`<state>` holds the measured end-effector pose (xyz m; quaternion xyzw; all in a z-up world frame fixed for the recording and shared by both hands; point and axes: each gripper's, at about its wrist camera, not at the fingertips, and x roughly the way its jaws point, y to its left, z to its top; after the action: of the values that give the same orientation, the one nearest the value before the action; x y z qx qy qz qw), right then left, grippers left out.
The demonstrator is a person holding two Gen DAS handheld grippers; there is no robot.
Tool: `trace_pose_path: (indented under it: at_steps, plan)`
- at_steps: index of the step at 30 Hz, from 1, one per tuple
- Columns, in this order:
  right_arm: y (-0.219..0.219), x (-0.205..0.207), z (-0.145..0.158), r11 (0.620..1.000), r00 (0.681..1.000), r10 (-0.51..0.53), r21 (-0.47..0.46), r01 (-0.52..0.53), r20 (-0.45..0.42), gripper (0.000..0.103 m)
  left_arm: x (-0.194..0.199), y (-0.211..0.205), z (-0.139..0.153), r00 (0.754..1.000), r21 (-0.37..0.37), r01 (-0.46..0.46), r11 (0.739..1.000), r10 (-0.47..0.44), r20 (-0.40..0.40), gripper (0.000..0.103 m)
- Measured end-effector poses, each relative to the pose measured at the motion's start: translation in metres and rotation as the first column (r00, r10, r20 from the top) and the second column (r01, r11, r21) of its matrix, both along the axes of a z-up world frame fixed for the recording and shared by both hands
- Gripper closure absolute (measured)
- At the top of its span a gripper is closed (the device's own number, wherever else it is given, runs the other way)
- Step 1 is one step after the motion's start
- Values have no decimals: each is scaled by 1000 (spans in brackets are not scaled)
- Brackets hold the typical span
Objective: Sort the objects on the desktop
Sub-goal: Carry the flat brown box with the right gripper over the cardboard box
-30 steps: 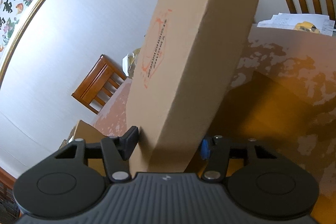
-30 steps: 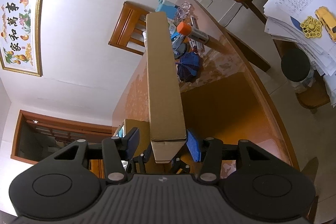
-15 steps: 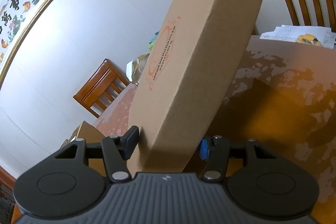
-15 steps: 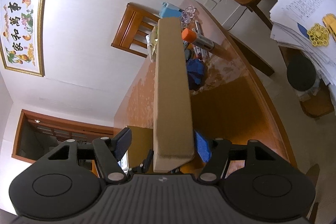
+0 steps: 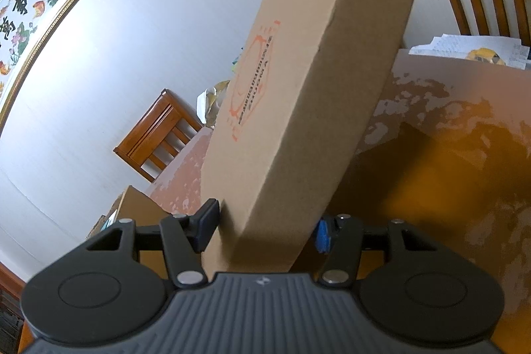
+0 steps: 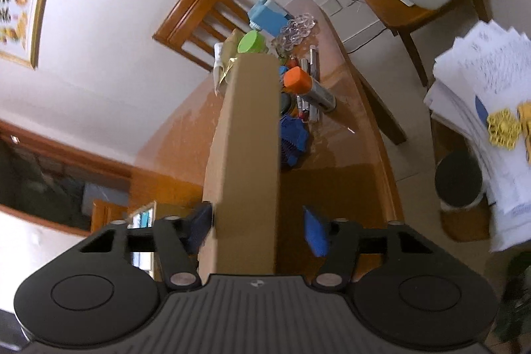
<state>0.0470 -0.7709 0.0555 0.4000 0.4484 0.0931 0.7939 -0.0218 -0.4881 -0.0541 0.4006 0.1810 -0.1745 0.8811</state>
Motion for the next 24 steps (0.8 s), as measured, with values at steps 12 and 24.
trace_pose_path:
  at_steps: [12,24]
  plan:
    - [4,-10,14,996,999,25,-90,-21,36,55,1,-2,8,1000,-20,8,1000,-8,13,47]
    - [-10,-36,18,997,997,-22,-67,27,73,54,-6,-5,20,997,-26,43,999,-42,61,47]
